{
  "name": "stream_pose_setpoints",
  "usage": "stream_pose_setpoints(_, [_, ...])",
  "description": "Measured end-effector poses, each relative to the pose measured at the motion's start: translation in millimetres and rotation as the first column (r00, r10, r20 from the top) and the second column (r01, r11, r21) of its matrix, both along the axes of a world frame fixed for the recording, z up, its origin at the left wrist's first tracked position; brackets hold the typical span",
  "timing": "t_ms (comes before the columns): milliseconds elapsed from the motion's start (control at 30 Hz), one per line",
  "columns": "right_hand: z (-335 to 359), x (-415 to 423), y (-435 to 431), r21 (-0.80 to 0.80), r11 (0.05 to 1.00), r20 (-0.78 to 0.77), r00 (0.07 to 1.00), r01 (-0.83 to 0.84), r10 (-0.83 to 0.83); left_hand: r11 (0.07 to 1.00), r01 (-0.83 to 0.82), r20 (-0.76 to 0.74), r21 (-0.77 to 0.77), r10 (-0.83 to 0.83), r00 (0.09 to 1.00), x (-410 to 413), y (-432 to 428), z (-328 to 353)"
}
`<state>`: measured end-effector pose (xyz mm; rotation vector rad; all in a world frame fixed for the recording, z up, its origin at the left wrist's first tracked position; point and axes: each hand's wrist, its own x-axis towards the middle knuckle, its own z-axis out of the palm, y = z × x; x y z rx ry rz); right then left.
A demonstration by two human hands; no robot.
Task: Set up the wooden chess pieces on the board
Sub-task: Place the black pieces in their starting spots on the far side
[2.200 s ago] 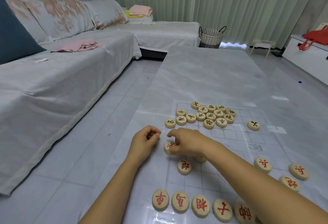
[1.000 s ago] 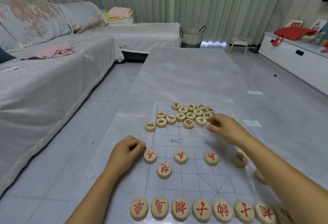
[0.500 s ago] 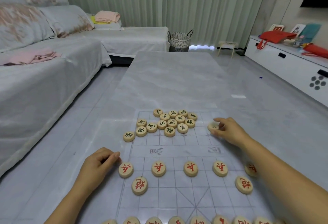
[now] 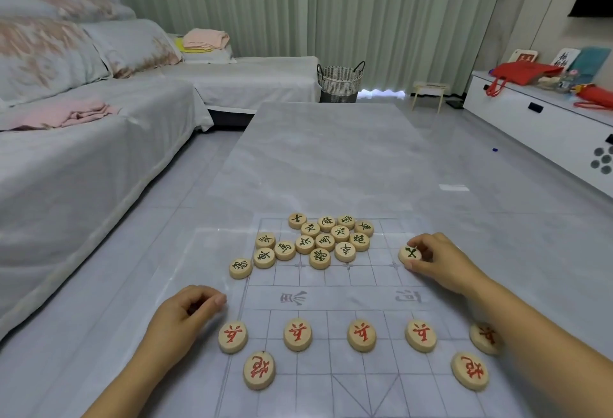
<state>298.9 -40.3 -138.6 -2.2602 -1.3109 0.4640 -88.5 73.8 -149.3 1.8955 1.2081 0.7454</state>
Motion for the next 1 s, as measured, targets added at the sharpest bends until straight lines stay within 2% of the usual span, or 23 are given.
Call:
stream_pose_setpoints(67, [1.3,-3.6,4.9,0.009,0.999,-0.011,0.999,-0.033,0.033,0.997,-0.015,0.004,0.081,0.014,1.000,8.3,7.2,1.3])
stream_pose_setpoints(133, [0.6,-7.8,10.5,0.008,0.996,-0.016,0.996,-0.087,0.087,0.986,0.012,-0.062,0.169,-0.001,0.998,20.4,20.0,0.1])
stream_pose_setpoints(234, [-2.6,-10.3,16.8,-0.003,0.990,-0.033,0.990,-0.139,0.139,0.988,0.091,-0.202,0.128,-0.064,0.977,40.5,46.1,-3.0])
stream_pose_setpoints(334, [-2.3,-8.0,19.3,-0.023,0.991,-0.063,0.989,-0.134,0.133,0.975,0.203,-0.267,0.087,-0.173,0.948,58.0,64.9,-3.7])
stream_pose_setpoints(467, [-2.0,-7.6,23.4,-0.024,0.992,-0.062,0.991,-0.122,0.120,0.928,0.329,-0.349,0.172,-0.255,0.902,75.6,75.5,-12.7])
stream_pose_setpoints(534, [-3.5,-6.9,24.8,-0.029,0.989,-0.036,0.989,-0.144,0.143,0.917,0.345,-0.296,0.198,-0.280,0.913,78.7,76.9,-18.9])
stream_pose_setpoints(667, [-3.8,0.3,25.4,-0.034,0.978,-0.083,0.975,-0.208,0.205,0.948,0.289,-0.101,0.131,-0.277,0.955,84.8,75.5,-13.0])
stream_pose_setpoints(734, [-6.5,3.4,26.5,0.007,0.974,-0.096,0.970,-0.226,0.225,0.954,0.268,-0.079,0.138,-0.259,0.963,94.3,83.4,-5.9])
stream_pose_setpoints(867, [-18.7,7.7,26.2,0.130,0.956,-0.065,0.960,-0.263,0.273,0.878,0.422,-0.278,0.227,-0.357,0.892,134.0,105.5,4.7])
stream_pose_setpoints(1001, [-22.4,11.9,23.1,0.177,0.944,-0.071,0.953,-0.278,0.295,0.815,0.539,-0.473,0.213,-0.397,0.787,190.2,113.9,10.1])
